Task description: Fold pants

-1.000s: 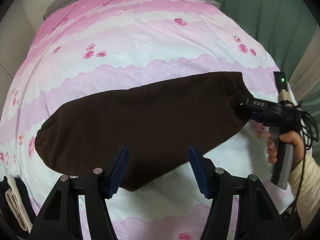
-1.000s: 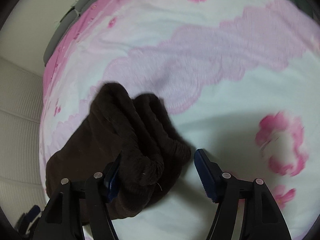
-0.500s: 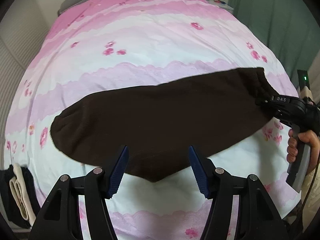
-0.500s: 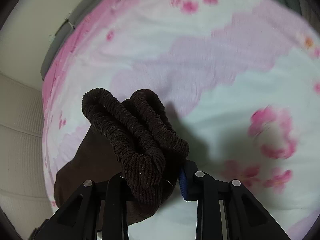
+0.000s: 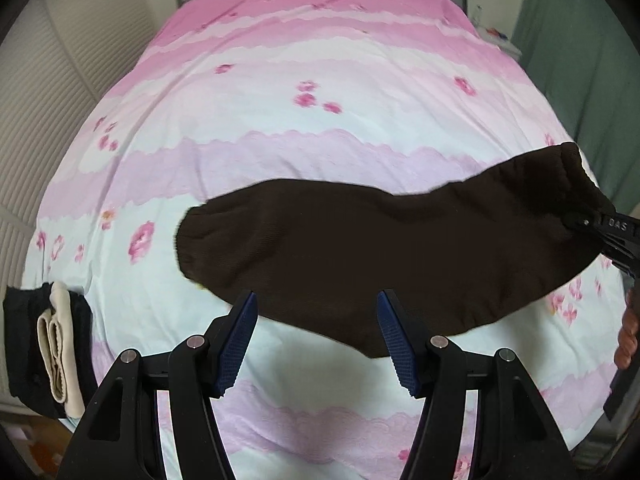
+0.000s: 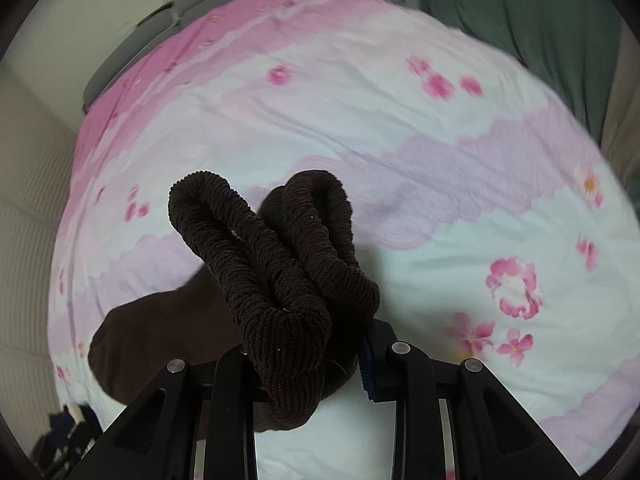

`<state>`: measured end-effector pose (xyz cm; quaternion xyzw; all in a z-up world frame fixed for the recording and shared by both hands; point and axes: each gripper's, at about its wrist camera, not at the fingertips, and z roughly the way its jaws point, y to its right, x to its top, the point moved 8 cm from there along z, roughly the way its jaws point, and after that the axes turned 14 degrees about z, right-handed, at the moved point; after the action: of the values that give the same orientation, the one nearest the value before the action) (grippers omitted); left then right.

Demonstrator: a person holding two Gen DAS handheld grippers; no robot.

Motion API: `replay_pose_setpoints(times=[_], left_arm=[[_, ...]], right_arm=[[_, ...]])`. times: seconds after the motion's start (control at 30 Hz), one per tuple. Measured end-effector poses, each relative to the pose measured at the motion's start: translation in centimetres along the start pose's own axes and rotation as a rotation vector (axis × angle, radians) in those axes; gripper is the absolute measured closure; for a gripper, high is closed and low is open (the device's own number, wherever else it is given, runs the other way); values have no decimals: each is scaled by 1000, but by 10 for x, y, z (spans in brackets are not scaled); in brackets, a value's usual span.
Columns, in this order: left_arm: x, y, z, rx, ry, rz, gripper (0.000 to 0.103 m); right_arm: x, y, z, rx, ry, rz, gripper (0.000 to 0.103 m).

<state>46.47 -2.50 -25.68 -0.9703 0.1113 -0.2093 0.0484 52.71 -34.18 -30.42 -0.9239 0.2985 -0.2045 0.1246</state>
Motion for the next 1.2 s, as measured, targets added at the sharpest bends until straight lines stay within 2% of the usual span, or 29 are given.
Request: replay_pose_setpoints(times=[0.17,0.37,0.67,0.77,0.97,1.07,1.13,1.17,1.2], left_arm=[[0,-39,-11,-17,30,-28,42],[-8,-95,-22,-36,56,-45,42],[-43,-177,-11,-53,38,-57,42],[-51,-197,-2,-53,27,-48,42],[-62,-231,11,-53,19,-57,42],[-64,-246,14,-50,19,-90,42],[-64,-255,16,-39,20,-116,37],[-64,-258,17,-31,20,-121,37],[-64,-262,18,-25,21,-125,37]], right_arm=[[-15,-63,-29,4,36,-84,74],[-54,-131,-37,-37,49,-178,74],[-122,-229,-7,-106,34,-248,74],[-148,-256,12,-158,28,-303,74],[-203,-292,54,-242,-49,-412,73],[-226,-299,67,-295,-73,-468,69],[-235,-302,72,-330,-74,-506,65],[-239,-303,73,-341,-76,-522,57],[-244,-305,73,-337,-84,-534,38]])
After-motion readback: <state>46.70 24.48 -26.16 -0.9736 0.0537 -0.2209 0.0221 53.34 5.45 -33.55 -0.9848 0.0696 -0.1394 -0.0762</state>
